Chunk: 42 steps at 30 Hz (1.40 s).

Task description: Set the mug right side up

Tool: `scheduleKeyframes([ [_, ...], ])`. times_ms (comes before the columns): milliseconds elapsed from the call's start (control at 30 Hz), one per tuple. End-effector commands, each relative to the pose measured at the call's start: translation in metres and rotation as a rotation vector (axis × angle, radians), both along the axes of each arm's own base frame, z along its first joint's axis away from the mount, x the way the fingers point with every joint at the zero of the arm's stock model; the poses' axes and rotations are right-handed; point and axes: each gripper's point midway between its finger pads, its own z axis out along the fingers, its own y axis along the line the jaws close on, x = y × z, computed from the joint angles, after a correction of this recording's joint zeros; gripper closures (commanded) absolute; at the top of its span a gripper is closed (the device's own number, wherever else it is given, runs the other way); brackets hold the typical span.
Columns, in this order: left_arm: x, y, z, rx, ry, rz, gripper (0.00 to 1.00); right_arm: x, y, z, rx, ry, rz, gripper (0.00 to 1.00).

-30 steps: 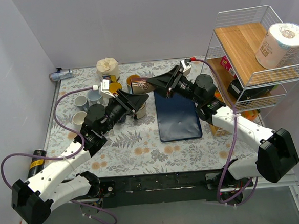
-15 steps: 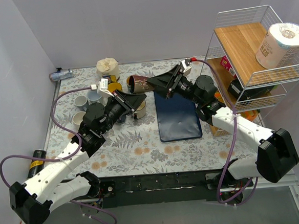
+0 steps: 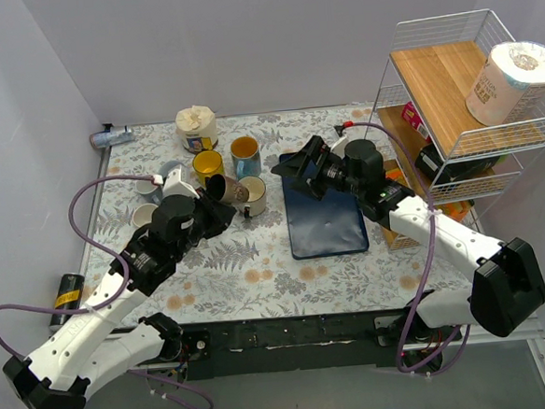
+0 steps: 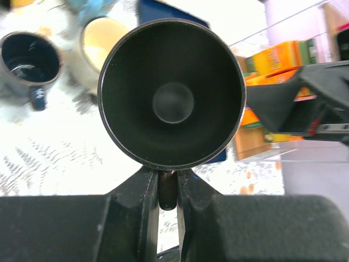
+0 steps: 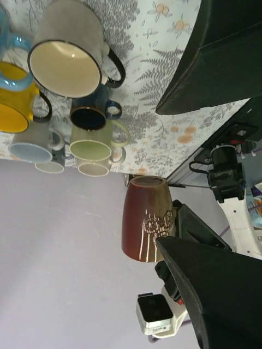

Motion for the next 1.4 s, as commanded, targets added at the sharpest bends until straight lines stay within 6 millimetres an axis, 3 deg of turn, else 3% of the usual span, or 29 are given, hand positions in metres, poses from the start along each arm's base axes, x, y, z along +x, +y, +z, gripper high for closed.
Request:
scheduleKeyframes([
  [0,-0.018,0.036,-0.021,0.125,0.123,0.094,1.00,0.001,-0.022,0.002,-0.097,-0.084,-0.051,0.01],
  [100,-0.030,0.044,-0.033,0.148,0.197,0.112,1.00,0.008,-0.039,-0.002,-0.142,-0.095,-0.082,0.02],
  [233,-0.036,0.038,-0.043,0.157,0.255,0.073,1.00,0.021,-0.069,-0.003,-0.171,-0.093,-0.132,0.01],
  [333,-0.039,0.030,-0.069,0.172,0.319,0.046,1.00,0.029,-0.090,0.001,-0.185,-0.110,-0.182,0.01],
  [367,-0.042,0.031,-0.086,0.193,0.352,0.044,1.00,0.031,-0.096,0.004,-0.184,-0.122,-0.197,0.02],
  [467,-0.043,0.028,-0.108,0.208,0.379,0.046,1.00,0.030,-0.103,0.001,-0.198,-0.107,-0.204,0.01],
  [633,-0.025,0.016,-0.118,0.270,0.298,0.037,1.00,0.026,-0.109,-0.009,-0.194,-0.085,-0.212,0.01],
  [800,-0.014,0.001,-0.136,0.358,0.304,0.020,1.00,0.021,-0.110,-0.011,-0.181,-0.084,-0.202,0.02],
  [900,-0.013,-0.006,-0.146,0.390,0.322,0.017,1.00,0.023,-0.104,0.000,-0.162,-0.132,-0.171,0.01],
  [1200,-0.014,-0.020,-0.168,0.424,0.352,-0.016,1.00,0.006,-0.072,0.016,-0.033,-0.205,0.063,0.01],
  [1367,-0.016,-0.022,-0.183,0.457,0.367,-0.035,0.86,-0.004,-0.055,0.034,-0.010,-0.279,0.146,0.02],
])
